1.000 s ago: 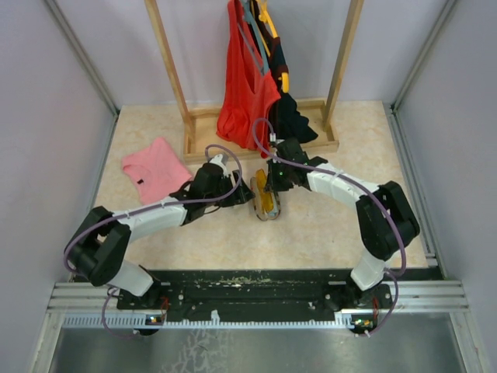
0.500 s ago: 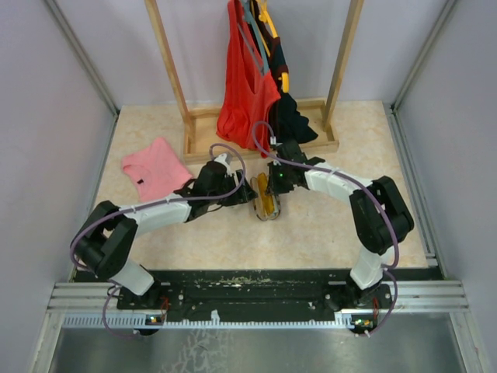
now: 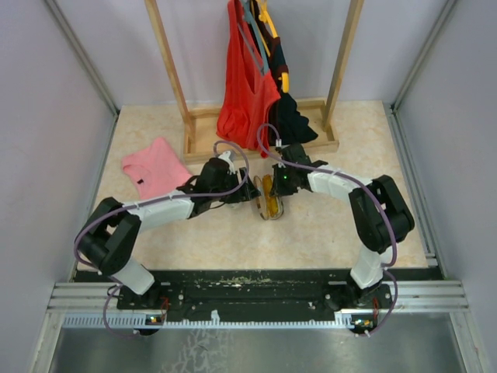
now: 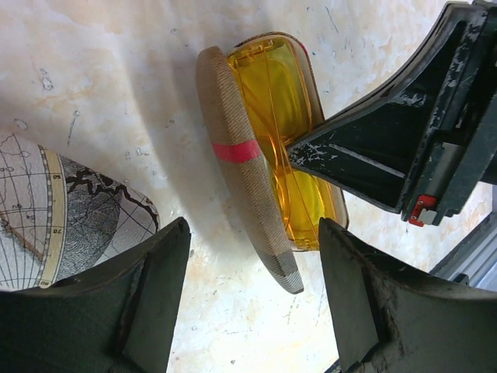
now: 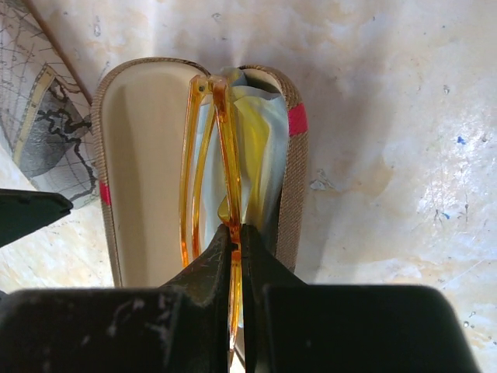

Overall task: Organize the sunglasses
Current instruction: Place the sunglasses in the sunglasses case.

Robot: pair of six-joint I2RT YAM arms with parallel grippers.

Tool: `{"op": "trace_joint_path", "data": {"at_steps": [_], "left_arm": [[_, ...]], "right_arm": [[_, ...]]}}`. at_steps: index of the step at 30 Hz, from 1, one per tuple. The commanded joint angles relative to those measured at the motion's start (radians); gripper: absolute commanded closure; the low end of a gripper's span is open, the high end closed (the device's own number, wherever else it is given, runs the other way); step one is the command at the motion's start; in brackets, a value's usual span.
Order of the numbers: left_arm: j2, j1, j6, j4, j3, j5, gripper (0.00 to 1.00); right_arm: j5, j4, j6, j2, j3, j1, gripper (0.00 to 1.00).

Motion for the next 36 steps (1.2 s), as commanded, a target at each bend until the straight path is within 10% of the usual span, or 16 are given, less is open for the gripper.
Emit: {"op": "trace_joint_path", "data": {"at_steps": [1, 36], "left_arm": [[0.026, 0.009, 0.02, -0.009, 0.043, 0.019, 0.27], [0.162, -0.014, 0.007, -0.016, 0.174, 0.121, 0.29]], "right_arm": [[-0.02, 0.077, 0.012, -0.006, -0.025, -0.026, 1.0], [-0.021, 0.136, 0.016, -0.172, -0.161, -0.092, 0.76]]}}
